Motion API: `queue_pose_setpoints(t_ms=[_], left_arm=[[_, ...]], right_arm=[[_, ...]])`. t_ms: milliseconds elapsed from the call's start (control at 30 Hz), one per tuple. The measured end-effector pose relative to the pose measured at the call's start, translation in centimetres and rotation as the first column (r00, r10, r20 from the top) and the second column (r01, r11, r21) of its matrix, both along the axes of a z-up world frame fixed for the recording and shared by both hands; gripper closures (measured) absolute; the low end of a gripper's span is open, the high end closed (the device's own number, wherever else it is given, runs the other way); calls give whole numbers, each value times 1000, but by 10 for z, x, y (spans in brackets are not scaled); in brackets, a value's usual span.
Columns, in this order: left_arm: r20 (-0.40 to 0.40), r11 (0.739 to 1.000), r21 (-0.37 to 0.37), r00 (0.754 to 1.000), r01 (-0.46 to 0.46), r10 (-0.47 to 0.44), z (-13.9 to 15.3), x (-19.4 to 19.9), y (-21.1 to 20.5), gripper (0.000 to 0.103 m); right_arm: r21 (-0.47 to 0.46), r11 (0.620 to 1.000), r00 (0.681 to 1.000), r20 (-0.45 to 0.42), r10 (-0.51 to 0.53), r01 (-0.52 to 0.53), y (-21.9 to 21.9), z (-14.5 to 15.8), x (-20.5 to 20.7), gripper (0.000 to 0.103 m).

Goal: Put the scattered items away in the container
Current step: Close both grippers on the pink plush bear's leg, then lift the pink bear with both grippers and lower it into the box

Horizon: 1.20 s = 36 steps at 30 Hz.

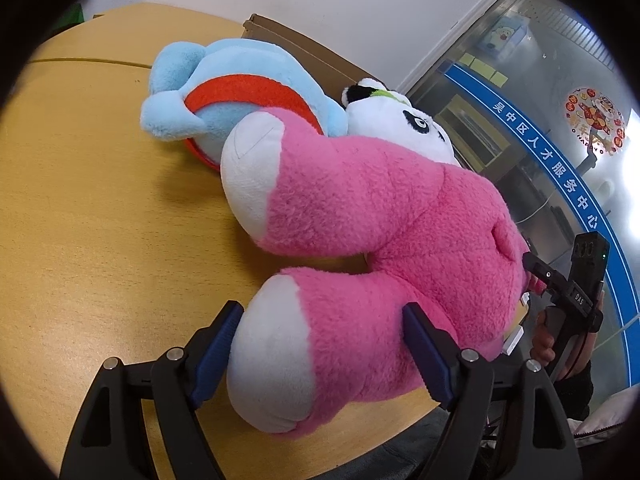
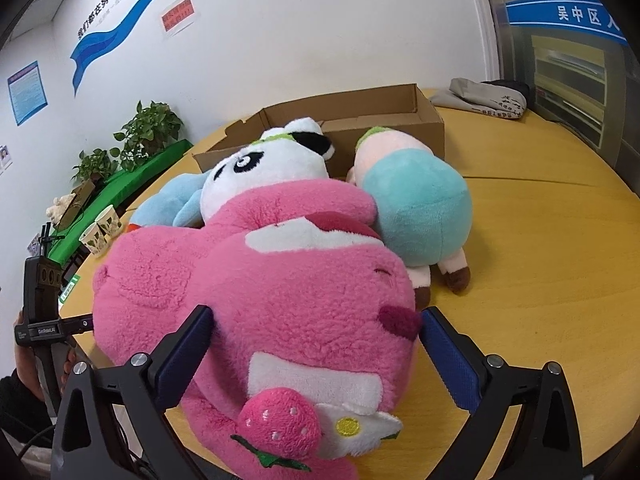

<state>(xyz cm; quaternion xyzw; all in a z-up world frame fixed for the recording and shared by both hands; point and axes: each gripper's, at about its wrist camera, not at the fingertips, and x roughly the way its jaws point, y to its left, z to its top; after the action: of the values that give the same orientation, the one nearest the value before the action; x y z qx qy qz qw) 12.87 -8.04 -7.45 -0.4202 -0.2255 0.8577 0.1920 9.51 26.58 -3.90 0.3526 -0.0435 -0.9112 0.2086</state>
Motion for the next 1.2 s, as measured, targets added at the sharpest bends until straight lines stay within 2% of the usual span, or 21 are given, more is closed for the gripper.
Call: queue_pose_setpoints(t_ms=[200,333,433,500,567,667,833,1000,1200], left_arm=[[-18,1000,5,1000,4,-4,0,-1,1,24],[-28,1000,-16,1000,10,-10,0,0,5,27],[-35,1000,-22,999,2,-2,1,3,7,39],[-40,1000,-22,999,-11,10,4,5,7,53],[-44,1000,-23,999,-20,19,8,8,7,61],[-46,999,-33,999,-24,22,17,14,7,65],[-53,1000,-12,998,-16,16,26,21,8,68],[-108,1000,3,994,-8,8,51,24,9,68],[-240,1000,-20,971,16,-21,111,3,10,69]], right_arm=[[-78,996,997,60,57,-52,6,-13,-14,1],[-85,995,997,49,65,-61,4,-17,-14,6],[-73,995,997,22,68,-66,1,-13,-7,17],[-65,995,998,3,70,-70,-1,-11,-3,27],[-57,996,997,-15,73,-73,-4,-9,1,35],[-41,996,996,-43,76,-78,-7,-5,9,41],[-39,997,996,-70,62,-64,-7,4,21,42],[-78,996,990,-134,39,-50,0,26,32,42],[-88,994,968,-248,43,-66,-1,76,23,42]])
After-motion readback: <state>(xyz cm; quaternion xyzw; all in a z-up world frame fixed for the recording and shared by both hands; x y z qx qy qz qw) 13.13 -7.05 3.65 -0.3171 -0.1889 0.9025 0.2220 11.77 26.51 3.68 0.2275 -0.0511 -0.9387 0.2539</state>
